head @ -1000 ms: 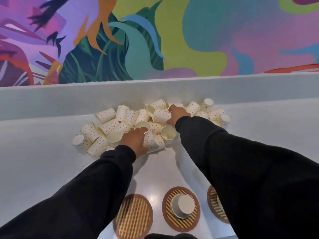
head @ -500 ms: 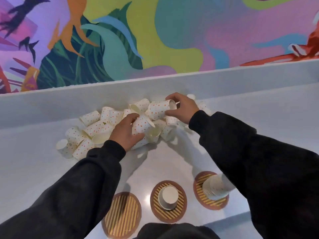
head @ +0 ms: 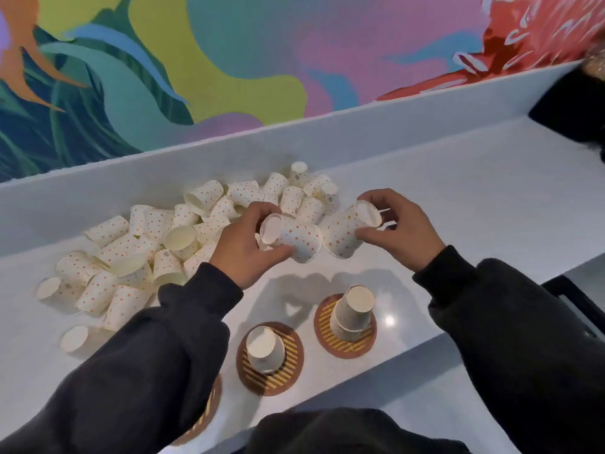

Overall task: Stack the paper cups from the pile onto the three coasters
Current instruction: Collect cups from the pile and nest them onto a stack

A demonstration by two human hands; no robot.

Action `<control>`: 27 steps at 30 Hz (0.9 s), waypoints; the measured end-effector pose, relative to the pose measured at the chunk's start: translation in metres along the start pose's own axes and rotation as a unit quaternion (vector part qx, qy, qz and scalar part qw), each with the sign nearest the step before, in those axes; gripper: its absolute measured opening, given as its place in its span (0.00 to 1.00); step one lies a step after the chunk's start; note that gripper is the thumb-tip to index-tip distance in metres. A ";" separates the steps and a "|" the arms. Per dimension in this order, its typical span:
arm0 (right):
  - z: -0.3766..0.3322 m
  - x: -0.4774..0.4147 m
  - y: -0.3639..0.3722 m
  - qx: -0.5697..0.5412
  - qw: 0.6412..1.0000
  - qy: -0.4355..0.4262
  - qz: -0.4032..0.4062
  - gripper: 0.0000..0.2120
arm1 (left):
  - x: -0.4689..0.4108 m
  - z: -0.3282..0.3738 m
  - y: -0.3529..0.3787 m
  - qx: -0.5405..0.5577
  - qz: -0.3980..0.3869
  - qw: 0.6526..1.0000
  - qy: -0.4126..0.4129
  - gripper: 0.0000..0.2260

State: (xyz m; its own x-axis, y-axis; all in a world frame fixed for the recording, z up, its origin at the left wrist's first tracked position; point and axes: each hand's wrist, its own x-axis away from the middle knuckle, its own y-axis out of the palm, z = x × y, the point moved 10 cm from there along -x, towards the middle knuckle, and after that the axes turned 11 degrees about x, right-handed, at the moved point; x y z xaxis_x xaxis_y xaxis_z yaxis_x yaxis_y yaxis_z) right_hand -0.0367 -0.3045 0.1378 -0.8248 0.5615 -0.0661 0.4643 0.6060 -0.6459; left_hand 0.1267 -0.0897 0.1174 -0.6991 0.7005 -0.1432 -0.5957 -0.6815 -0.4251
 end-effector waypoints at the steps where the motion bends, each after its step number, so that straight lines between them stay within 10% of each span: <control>1: 0.004 0.011 -0.006 -0.006 1.000 -0.001 0.003 0.21 | 0.003 0.008 0.007 0.004 -0.003 1.000 0.004 0.26; 27: -0.073 0.084 0.091 -0.027 0.985 -0.150 -0.080 0.27 | 0.158 -0.063 0.011 -0.138 0.030 0.982 -0.127 0.26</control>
State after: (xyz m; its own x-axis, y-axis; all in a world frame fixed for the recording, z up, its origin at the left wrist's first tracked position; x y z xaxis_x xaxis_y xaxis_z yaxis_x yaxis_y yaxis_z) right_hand -0.0402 -0.1613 0.1292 -0.9433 0.2689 -0.1945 0.3304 0.7064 -0.6260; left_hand 0.0343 0.0269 0.0333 -0.8266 0.5616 0.0361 -0.4448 -0.6127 -0.6533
